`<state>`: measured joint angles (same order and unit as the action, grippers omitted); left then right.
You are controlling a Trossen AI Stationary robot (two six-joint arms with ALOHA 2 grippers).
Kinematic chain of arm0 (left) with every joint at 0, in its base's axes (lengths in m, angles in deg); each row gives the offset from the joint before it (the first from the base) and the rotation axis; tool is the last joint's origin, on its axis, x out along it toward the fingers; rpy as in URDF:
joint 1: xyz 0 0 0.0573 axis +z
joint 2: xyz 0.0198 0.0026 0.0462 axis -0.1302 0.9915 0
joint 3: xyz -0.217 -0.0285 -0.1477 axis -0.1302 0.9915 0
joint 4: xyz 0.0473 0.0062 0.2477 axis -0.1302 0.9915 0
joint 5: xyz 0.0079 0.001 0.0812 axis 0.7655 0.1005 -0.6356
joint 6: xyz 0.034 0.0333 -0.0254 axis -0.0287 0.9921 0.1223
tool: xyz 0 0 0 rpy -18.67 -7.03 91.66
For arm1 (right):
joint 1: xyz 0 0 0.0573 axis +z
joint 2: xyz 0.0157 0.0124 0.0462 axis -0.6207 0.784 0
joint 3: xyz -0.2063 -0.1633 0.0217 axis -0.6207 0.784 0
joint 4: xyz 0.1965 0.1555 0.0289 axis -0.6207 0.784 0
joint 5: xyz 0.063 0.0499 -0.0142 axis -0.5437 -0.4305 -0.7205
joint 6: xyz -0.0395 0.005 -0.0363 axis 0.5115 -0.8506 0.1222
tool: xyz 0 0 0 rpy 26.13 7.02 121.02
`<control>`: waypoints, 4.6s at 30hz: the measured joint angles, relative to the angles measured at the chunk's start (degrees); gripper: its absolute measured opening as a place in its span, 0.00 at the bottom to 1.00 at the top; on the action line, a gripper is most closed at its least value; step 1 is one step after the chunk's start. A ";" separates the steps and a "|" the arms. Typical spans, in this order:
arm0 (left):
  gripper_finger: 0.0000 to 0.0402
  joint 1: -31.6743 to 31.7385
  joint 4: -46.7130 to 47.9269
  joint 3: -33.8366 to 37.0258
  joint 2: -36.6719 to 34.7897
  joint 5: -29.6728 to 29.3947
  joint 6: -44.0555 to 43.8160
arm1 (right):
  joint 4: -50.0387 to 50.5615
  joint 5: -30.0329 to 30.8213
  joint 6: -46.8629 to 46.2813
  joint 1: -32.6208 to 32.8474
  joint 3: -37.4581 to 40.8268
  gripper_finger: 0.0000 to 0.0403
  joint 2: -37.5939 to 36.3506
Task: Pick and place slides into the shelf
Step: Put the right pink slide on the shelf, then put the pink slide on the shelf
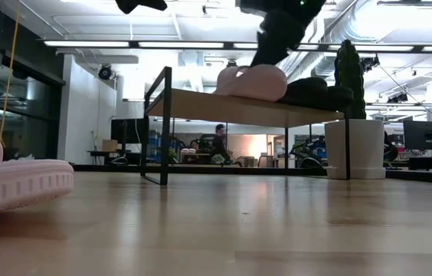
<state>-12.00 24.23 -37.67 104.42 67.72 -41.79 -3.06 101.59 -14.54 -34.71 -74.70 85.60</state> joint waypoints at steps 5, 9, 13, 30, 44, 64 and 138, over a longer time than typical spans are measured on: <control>0.46 0.00 -0.02 -0.01 0.00 0.00 0.00 | 5.35 5.00 -2.86 0.03 -0.65 0.00 -0.07; 0.46 0.00 -0.19 -0.02 0.00 0.00 0.00 | 5.90 5.25 -3.89 0.04 -1.79 0.00 -0.08; 0.46 0.00 -0.33 -0.02 0.00 0.00 0.00 | 4.48 5.48 -3.74 0.54 -2.82 0.00 -0.11; 0.46 0.00 -0.39 -0.02 0.00 0.00 0.00 | 6.63 12.57 -6.48 0.48 -2.80 0.00 -0.09; 0.46 0.00 -0.37 -0.04 0.00 0.00 -0.01 | 13.43 14.68 -12.59 -0.88 -2.80 0.00 -0.09; 0.46 0.00 -0.35 -0.04 0.00 0.00 -0.02 | 14.98 16.17 -14.56 -1.01 -2.80 0.00 -0.09; 0.46 0.00 1.19 -0.04 -0.02 3.69 -0.36 | 2.20 -6.75 -7.11 4.40 -5.84 0.31 -4.52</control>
<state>-11.99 25.42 -37.71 104.40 71.41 -42.15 -0.86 94.84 -21.65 -30.30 -80.53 81.08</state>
